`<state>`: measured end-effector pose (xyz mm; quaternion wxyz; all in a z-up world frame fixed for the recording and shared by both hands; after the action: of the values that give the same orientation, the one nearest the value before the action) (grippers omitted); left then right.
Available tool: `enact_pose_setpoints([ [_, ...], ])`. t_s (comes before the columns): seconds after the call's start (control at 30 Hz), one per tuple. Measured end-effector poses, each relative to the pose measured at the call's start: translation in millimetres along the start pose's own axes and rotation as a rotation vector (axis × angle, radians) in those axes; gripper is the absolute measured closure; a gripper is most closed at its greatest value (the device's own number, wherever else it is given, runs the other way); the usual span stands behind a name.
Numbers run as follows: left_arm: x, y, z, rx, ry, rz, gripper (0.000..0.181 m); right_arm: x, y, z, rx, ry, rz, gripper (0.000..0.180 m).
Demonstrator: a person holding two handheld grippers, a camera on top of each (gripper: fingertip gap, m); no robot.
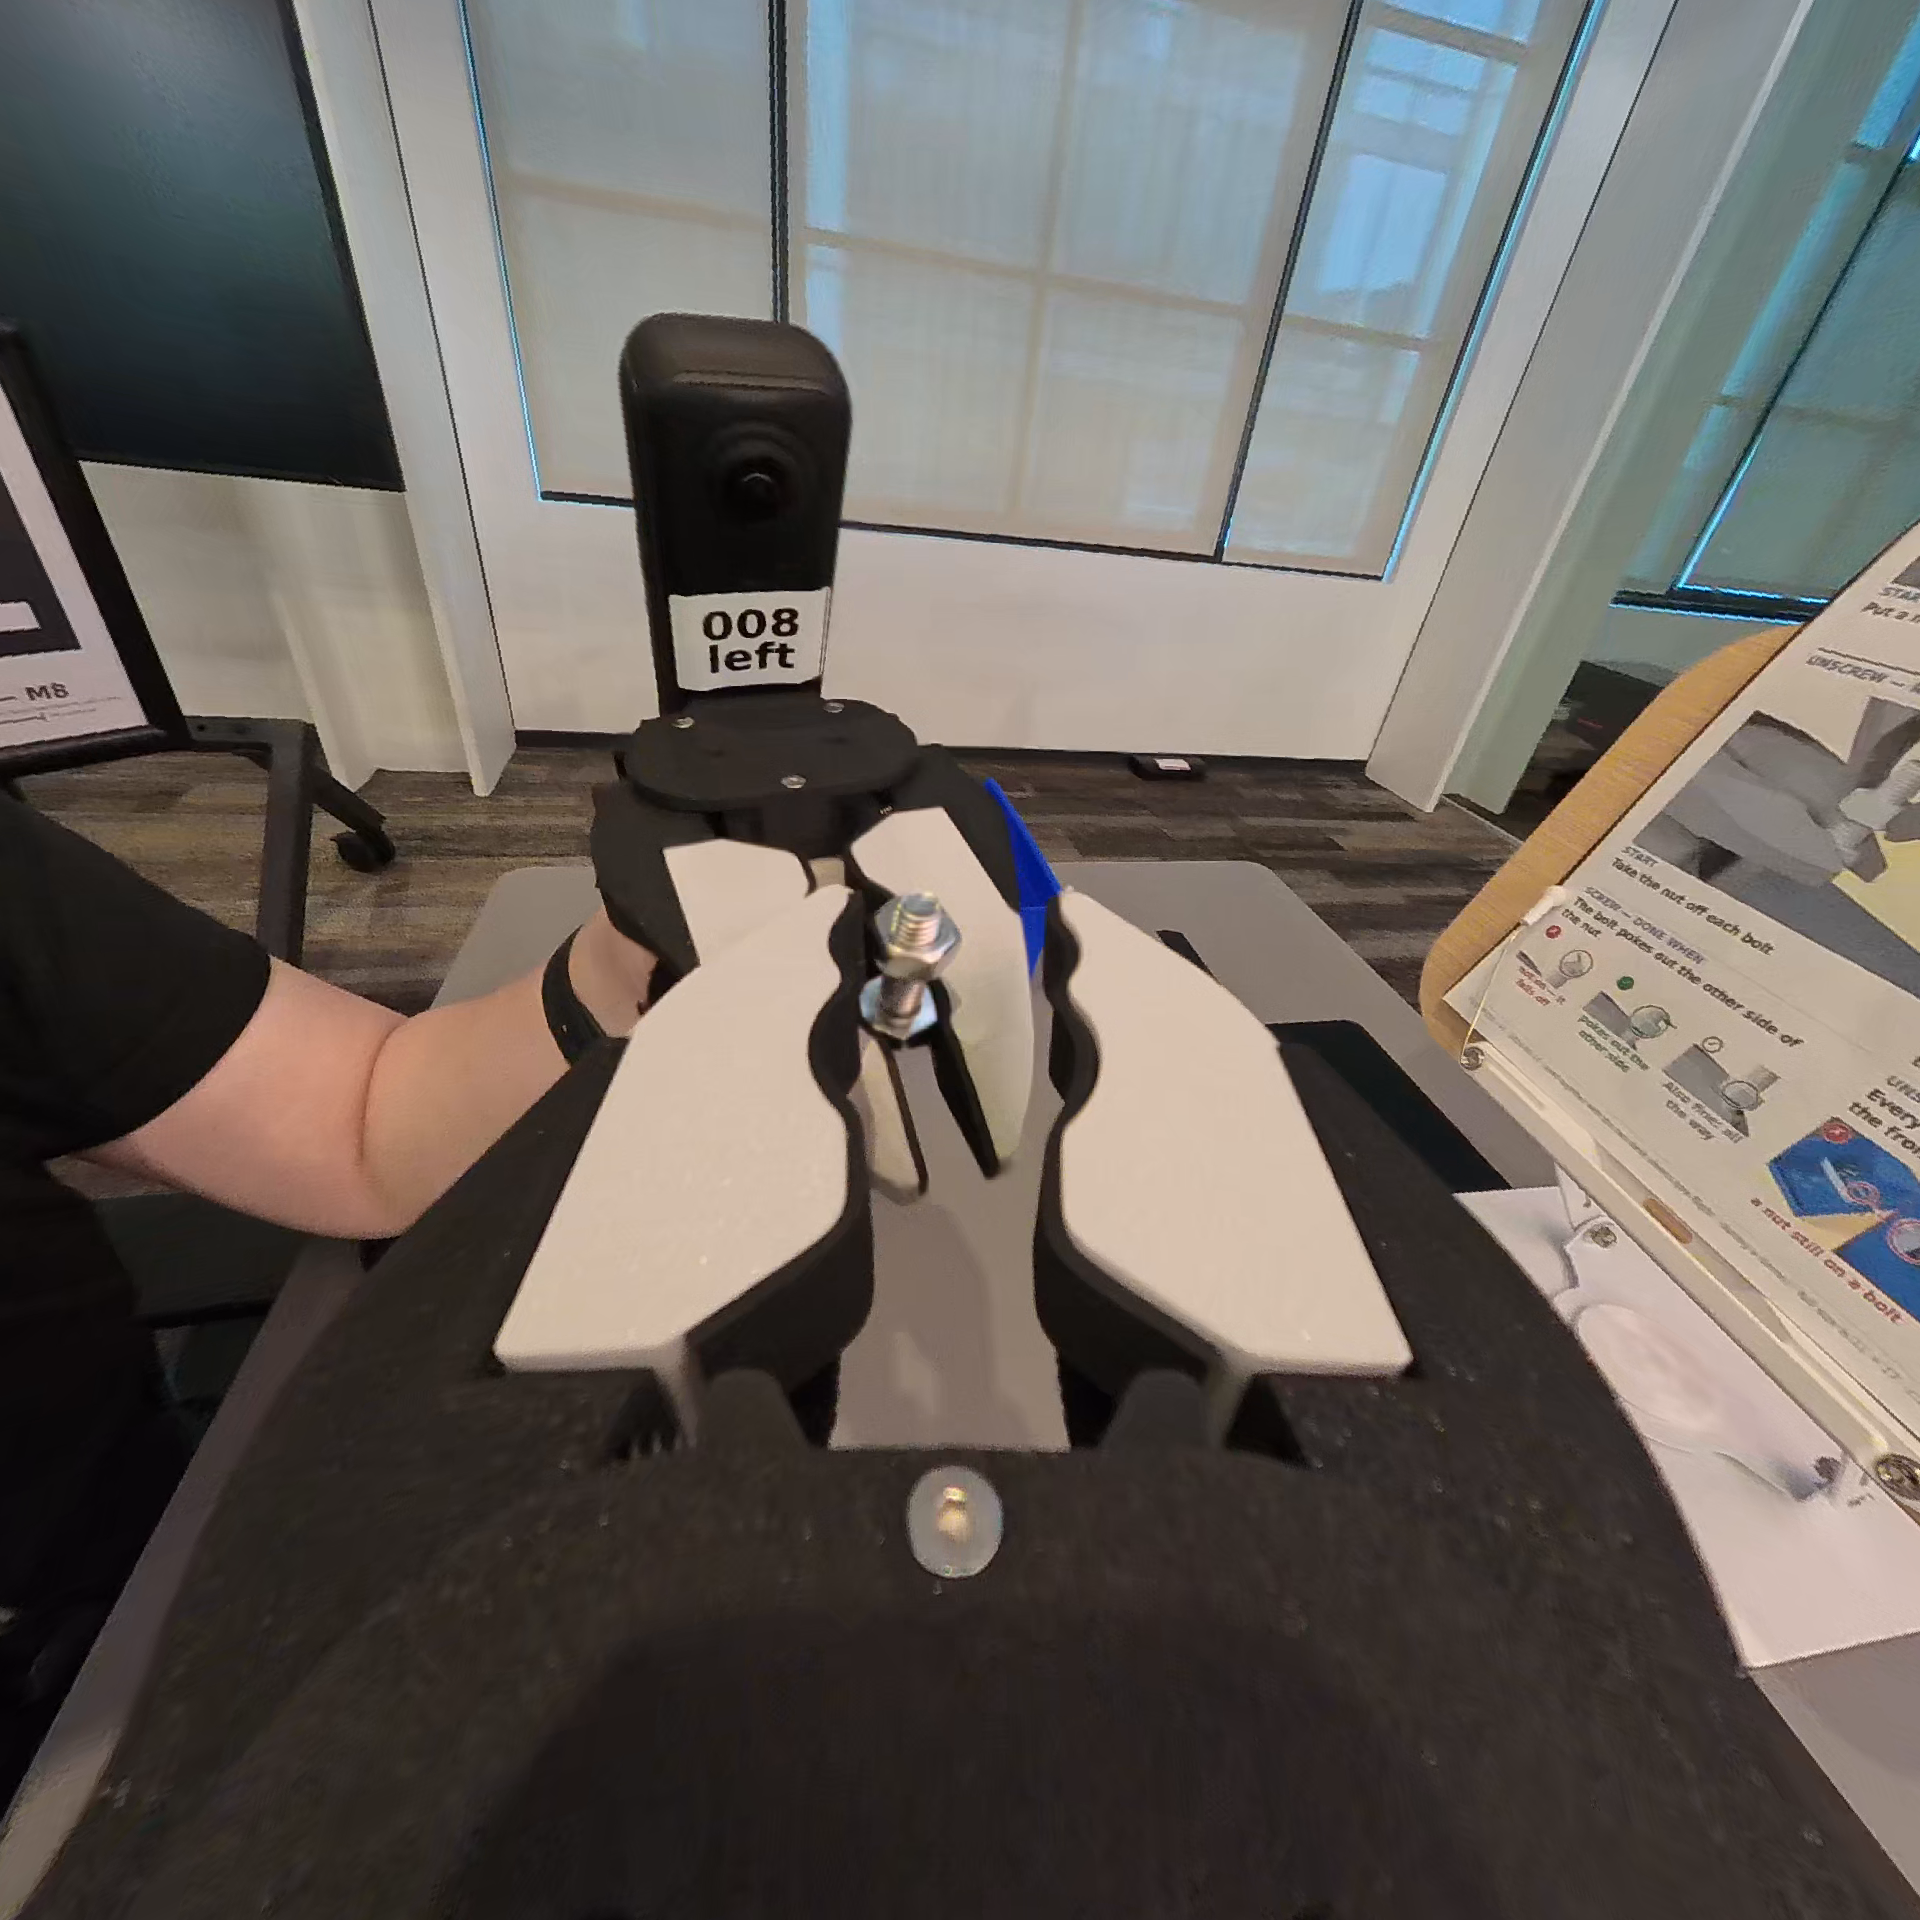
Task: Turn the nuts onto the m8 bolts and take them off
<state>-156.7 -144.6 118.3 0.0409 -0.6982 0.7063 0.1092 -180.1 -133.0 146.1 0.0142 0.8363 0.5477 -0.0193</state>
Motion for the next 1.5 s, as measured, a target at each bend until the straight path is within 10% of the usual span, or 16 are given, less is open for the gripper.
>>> enact_pose_setpoints([
  [0.63, 0, 10, -11, 0.047, -0.024, -0.011, 0.170, -6, 8, -7, 0.063, -0.140, -0.161, 0.166],
  [1.03, 0, 7, 5, -0.076, -0.072, -0.038, 0.161, -10, 3, 5, -0.123, 0.290, 0.098, 0.166],
  [1.5, -4, 6, 14, -0.142, -0.142, -0.080, 0.168, -9, 3, 9, -0.160, 0.318, 0.113, 0.166],
])
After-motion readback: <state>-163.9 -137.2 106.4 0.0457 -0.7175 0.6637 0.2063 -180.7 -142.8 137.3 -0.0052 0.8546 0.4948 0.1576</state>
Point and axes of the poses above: each gripper's, where its closed fingertips meet, y back along the fingers, z out of its underside, x = y × z across the jaws, the point moved 1 cm from there along y, back along the fingers, and after that the axes turned 9 degrees about -y, right-handed, at the moved point
